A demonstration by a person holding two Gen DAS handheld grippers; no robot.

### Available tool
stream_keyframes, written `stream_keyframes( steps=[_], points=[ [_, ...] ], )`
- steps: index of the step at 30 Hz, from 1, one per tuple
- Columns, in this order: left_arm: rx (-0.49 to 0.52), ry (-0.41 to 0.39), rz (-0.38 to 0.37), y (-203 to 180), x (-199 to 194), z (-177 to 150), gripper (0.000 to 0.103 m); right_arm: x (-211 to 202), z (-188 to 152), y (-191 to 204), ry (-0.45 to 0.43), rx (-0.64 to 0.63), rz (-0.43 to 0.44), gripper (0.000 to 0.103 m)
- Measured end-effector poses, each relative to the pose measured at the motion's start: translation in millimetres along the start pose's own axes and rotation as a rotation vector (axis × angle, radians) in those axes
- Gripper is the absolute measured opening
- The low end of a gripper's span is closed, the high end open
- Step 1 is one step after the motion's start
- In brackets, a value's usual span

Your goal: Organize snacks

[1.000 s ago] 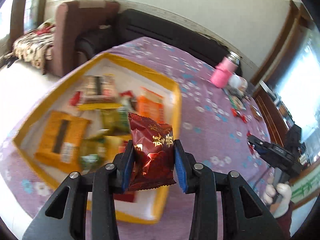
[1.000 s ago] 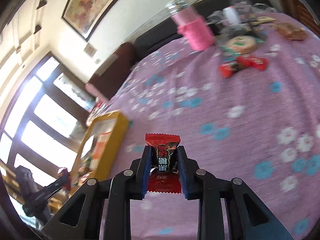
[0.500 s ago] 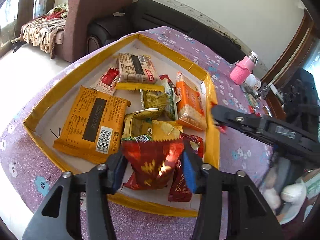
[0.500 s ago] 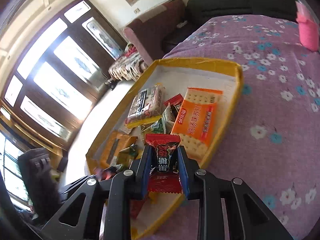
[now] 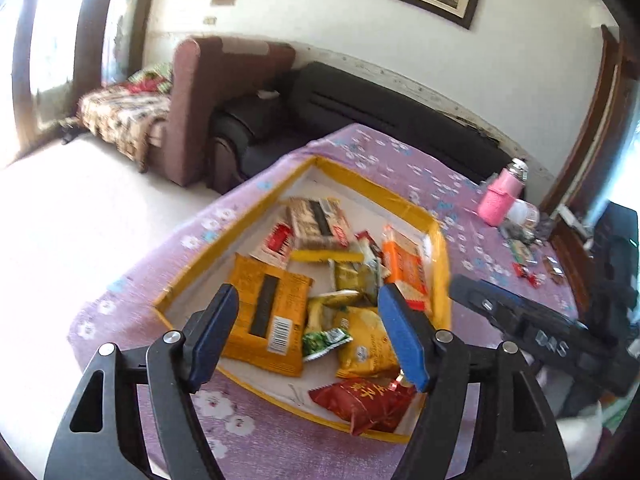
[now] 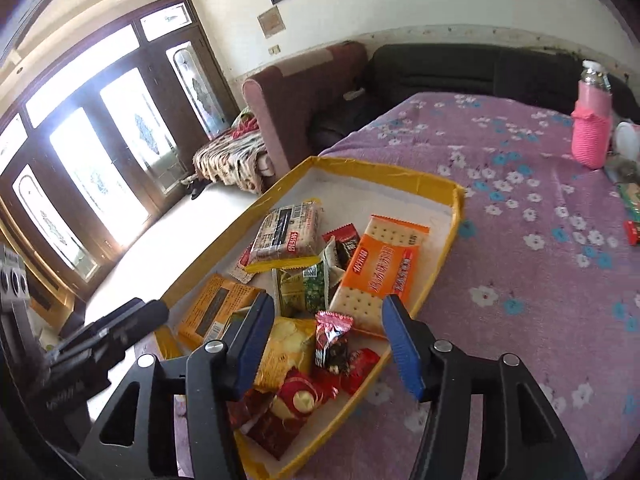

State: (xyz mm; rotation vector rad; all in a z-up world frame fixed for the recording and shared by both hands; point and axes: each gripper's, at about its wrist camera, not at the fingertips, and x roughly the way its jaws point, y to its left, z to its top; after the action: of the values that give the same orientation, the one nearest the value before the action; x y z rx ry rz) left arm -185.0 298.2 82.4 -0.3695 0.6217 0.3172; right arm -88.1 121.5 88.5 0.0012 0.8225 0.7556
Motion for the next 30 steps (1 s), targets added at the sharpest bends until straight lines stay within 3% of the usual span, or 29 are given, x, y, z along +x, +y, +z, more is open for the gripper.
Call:
stream_keyframes(
  steps=[4,10,19,30],
  points=[
    [0.044,-0.086,0.156,-15,-22,1,0.084,-23,-18,-1,-0.041,-0.001,-0.028,0.064],
    [0.038,-0.189,0.222,-26,-57,0,0.085,-57,-45,3,-0.103,-0.032,-0.061,0.069],
    [0.099,-0.306,0.244,-55,-107,-12,0.087,-96,-67,8,-0.178,-0.048,-0.071,0.075],
    [0.147,-0.453,0.271,-77,-157,-28,0.103,-131,-90,32,-0.255,-0.117,-0.068,0.082]
  ],
)
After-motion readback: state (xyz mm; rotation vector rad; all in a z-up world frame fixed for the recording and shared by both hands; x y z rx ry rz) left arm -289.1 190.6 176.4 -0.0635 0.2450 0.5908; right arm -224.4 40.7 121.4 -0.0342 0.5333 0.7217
